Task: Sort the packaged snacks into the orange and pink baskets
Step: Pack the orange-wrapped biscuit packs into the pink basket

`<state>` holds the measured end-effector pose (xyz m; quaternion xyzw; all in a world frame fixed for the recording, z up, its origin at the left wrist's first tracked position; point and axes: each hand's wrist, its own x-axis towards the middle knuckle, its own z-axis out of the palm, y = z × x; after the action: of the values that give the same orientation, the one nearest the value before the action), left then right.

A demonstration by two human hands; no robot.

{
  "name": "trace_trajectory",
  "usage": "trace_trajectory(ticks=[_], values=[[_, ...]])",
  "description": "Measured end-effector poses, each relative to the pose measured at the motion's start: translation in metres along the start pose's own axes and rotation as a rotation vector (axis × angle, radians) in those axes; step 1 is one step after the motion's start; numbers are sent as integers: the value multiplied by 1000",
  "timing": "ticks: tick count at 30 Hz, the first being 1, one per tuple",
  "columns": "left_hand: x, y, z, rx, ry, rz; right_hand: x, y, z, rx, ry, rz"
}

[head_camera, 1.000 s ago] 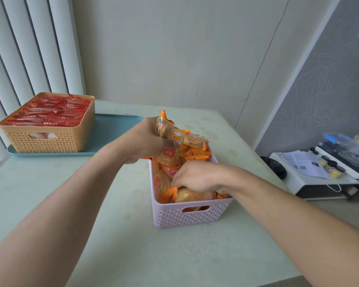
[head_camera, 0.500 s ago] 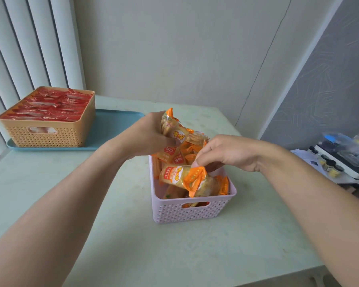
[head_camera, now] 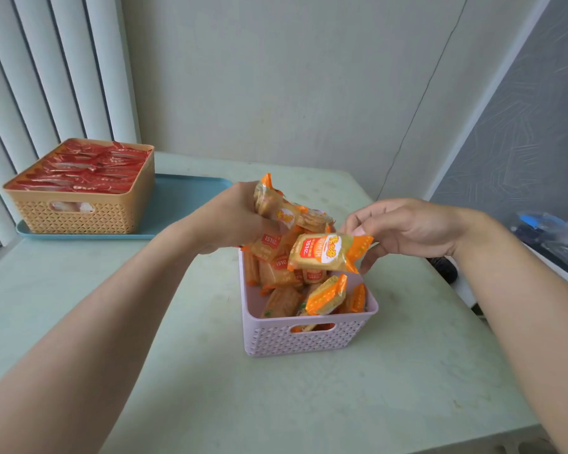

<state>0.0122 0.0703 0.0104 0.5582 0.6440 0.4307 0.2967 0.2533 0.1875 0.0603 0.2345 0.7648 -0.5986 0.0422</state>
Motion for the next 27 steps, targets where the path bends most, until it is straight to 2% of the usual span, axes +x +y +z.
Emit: trace_trajectory(ticks=[2,6,8,12,18,27], values=[[2,2,-4,-134,93,7,6,-8,4,-114,-43,30],[8,3,-2,-294,272,6,36,-32,33,-492,-134,174],[10,3,-1,-337,313,12,54,-40,53,-667,-131,228],[12,0,-3,-398,341,35,78,-29,84,-810,-90,219],[17,-5,-9,-426,351,36,57,-8,93,-693,-74,276],[20,-11,-8,-447,365,14,61,-2,103,-627,152,152]])
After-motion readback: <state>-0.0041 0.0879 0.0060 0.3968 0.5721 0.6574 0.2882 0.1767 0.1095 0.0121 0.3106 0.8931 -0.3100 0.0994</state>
